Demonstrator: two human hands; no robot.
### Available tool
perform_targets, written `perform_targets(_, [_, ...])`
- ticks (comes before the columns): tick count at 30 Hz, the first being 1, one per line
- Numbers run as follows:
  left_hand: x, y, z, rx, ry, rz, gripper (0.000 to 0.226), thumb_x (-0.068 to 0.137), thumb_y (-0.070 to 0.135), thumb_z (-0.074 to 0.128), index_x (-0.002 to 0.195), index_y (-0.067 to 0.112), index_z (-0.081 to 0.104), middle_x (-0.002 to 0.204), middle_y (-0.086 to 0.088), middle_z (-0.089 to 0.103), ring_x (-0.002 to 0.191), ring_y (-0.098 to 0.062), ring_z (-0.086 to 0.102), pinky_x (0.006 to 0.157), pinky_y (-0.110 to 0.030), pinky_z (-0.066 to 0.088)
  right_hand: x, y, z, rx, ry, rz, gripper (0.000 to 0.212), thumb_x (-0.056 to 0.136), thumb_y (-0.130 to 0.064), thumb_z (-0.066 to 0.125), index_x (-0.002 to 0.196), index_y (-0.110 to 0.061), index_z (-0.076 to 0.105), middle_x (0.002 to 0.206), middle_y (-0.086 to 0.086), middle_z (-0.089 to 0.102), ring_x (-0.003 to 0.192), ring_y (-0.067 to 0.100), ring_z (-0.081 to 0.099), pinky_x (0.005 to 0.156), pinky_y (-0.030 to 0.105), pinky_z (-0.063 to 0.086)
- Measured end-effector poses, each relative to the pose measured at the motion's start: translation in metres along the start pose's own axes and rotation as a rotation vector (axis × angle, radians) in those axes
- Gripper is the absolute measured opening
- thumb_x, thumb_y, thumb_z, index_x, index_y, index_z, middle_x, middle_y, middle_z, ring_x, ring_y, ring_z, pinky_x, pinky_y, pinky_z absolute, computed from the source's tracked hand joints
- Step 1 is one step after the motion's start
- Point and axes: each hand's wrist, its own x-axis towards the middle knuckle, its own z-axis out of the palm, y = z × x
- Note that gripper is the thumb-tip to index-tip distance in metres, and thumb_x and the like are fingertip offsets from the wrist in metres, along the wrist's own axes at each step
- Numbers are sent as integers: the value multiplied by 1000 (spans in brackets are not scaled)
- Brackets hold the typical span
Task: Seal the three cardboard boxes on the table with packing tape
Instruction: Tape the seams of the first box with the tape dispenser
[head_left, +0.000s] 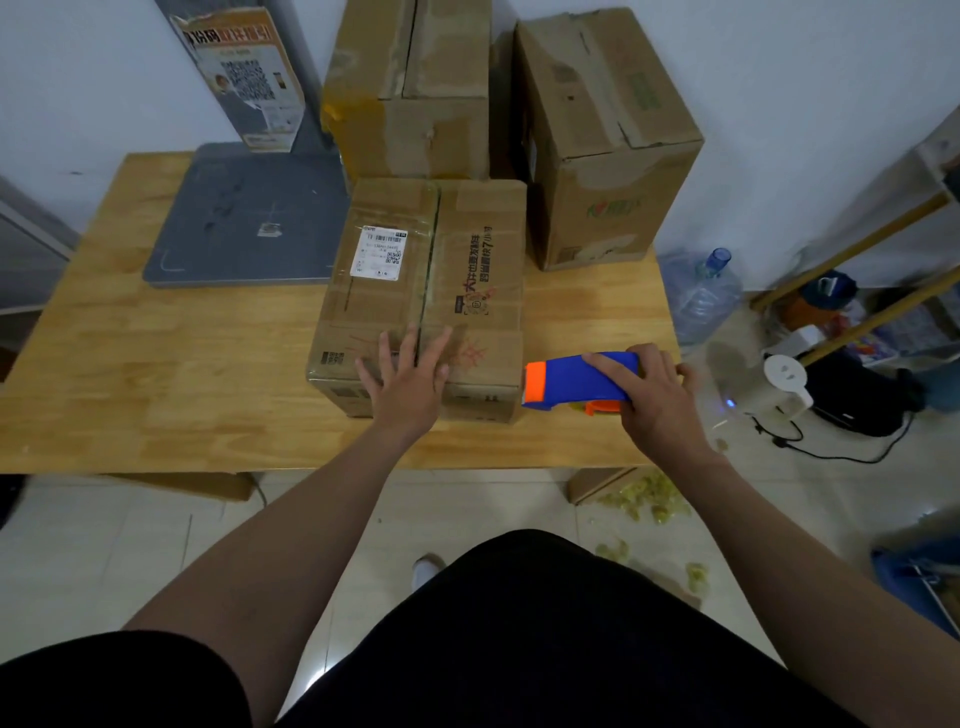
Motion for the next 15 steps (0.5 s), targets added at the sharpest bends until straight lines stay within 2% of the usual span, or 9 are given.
perform_targets(3, [-2,8,0,-94,64,-40,52,111,33,31,157,51,17,171,2,11,158,-31,-8,118,-71,-7,-2,0,-1,-8,-1,13,72,87,-10,66,144,-45,41,114,5,43,103,27,49,93,54,36])
perform_targets(6, [-4,20,1,-81,72,37,55,107,49,37,158,47,18,171,4,12,158,-26,-8,116,-71,-12,-2,-1,0,-16,-4,20,69,88,-13,67,144,-45,42,115,5,43,103,26,49,93,54,35])
perform_targets(9, [-6,45,6,-53,24,152,71,99,67,38,161,42,13,172,6,2,157,-22,-13,118,-66,-13,-3,0,2,-27,-6,15,69,89,-18,71,144,-46,41,115,3,42,103,24,47,93,54,36])
perform_targets(12, [-6,70,11,-30,-31,185,76,99,71,33,163,39,7,172,6,-6,156,-23,-17,117,-64,-17,-2,1,0,-9,-7,11,68,90,-15,70,144,-45,42,116,4,42,105,25,48,93,54,36])
perform_targets(15, [-5,76,19,30,-82,149,67,103,67,22,161,42,-1,171,6,-12,155,-25,-21,116,-69,-17,-1,4,-3,14,-32,-5,67,90,-13,64,145,-45,42,117,5,43,106,26,49,95,55,35])
